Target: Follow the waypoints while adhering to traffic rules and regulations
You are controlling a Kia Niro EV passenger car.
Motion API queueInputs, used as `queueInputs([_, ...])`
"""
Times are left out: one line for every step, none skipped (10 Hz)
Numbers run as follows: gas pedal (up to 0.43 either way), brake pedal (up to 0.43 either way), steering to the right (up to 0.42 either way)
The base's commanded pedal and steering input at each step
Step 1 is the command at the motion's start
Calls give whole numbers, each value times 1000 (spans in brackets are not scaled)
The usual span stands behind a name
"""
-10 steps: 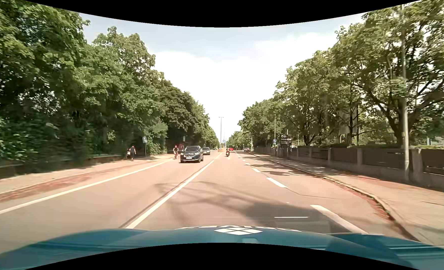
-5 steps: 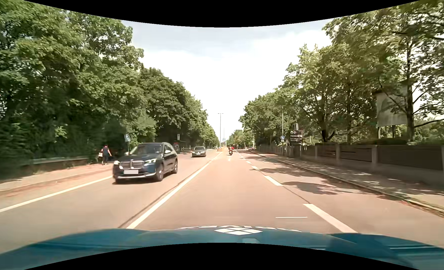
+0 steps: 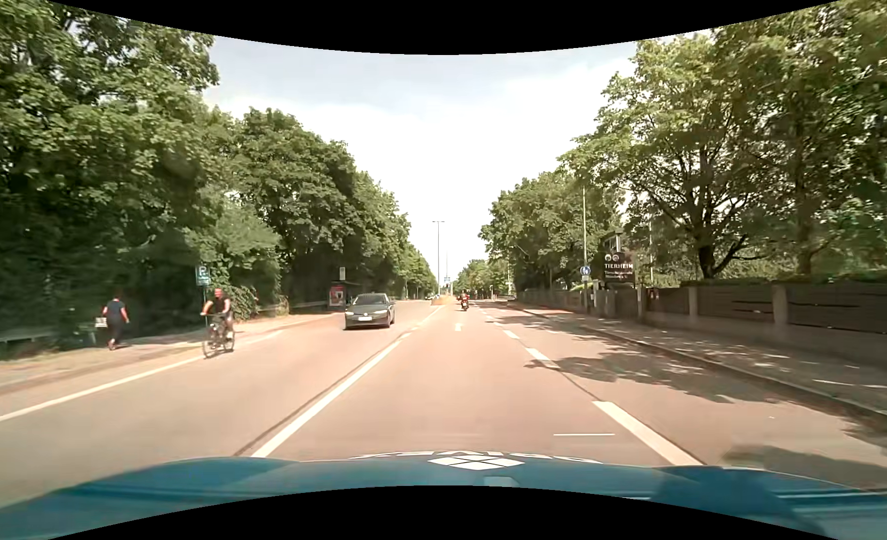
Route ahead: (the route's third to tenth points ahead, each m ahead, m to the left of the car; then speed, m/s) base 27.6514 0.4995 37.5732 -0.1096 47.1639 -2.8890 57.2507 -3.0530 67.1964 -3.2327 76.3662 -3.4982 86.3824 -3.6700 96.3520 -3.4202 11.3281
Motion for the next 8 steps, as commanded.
queueInputs([0,134,-3])
queueInputs([0,140,-3])
queueInputs([0,140,-3])
queueInputs([0,146,-3])
queueInputs([0,140,-2])
queueInputs([0,140,-2])
queueInputs([0,140,-2])
queueInputs([0,140,-1])
